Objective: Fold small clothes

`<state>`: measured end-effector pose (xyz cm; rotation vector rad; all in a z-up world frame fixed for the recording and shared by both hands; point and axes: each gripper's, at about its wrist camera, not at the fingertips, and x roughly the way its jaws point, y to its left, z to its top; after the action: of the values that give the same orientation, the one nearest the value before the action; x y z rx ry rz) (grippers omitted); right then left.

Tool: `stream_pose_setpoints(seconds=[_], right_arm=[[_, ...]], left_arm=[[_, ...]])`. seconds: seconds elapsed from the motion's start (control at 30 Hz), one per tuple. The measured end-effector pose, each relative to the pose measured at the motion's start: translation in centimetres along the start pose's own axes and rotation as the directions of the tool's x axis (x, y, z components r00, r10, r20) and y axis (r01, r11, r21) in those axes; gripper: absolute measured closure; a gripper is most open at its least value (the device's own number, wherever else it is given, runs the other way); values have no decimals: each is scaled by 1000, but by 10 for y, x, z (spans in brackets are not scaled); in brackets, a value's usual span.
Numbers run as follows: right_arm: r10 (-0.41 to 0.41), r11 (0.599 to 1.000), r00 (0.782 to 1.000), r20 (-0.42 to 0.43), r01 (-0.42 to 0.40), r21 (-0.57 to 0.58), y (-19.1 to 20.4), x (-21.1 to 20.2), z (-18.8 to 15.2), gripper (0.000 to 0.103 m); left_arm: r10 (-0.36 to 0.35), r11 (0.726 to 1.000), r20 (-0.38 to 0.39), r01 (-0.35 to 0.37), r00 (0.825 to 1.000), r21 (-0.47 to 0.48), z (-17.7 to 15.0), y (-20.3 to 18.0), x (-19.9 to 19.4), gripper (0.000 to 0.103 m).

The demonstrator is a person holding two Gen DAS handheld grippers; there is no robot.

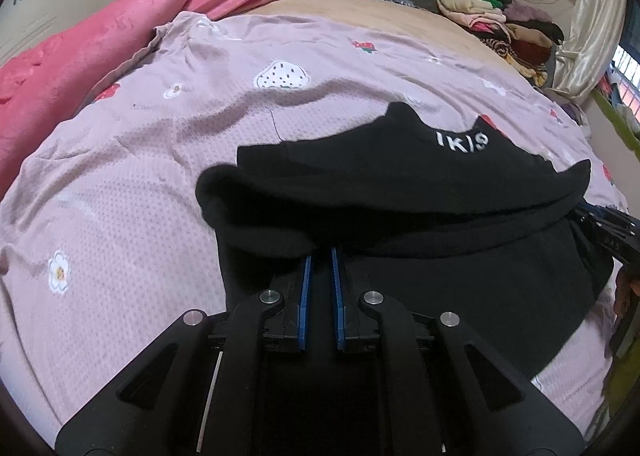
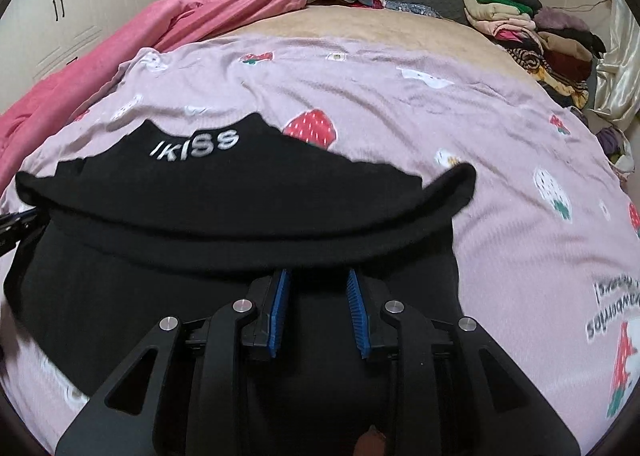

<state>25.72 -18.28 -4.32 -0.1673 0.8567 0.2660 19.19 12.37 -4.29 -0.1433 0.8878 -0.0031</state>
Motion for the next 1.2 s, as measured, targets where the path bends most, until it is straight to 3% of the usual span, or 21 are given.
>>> stream_pose_setpoints(seconds=[0.47,0.53,0.67,0.8,0.83,0.87,0.9,0.93,0.97,1.2], right_arm=[[-58,997,996,63,54,54,-24,8,39,77],[-80,995,995,65,75,69,-33,5,37,76],[-110,989,993,37,105,102,-52,5,30,63],[-81,989,997,8,79,128,-61,12,27,63],[-58,989,998,4,57,139,-62,13,26,63],[-43,989,999,6,41,145,-63,14,26,71],[-24,989,1000,9,22,148,-63,14,26,77],[-6,989,1000,11,4,149,-62,15,25,90],[-4,989,1000,17,1,148,-62,14,25,94],[12,986,988,156,-38,163,-62,-26,35,95]], left_arm=[[1,994,66,6,998,-112,21,38,-1,99],[4,992,76,6,997,-130,23,43,-3,95],[-8,988,75,20,997,-151,23,48,0,80],[-34,986,68,45,997,-162,22,48,4,83],[-43,987,72,54,996,-154,23,47,4,91],[-49,988,80,60,996,-144,23,44,3,100],[-47,989,87,58,995,-135,23,42,2,100],[-43,990,89,54,995,-130,23,41,0,100],[-44,990,95,56,994,-128,23,41,-1,100],[-33,991,181,56,983,-125,33,45,-32,100]])
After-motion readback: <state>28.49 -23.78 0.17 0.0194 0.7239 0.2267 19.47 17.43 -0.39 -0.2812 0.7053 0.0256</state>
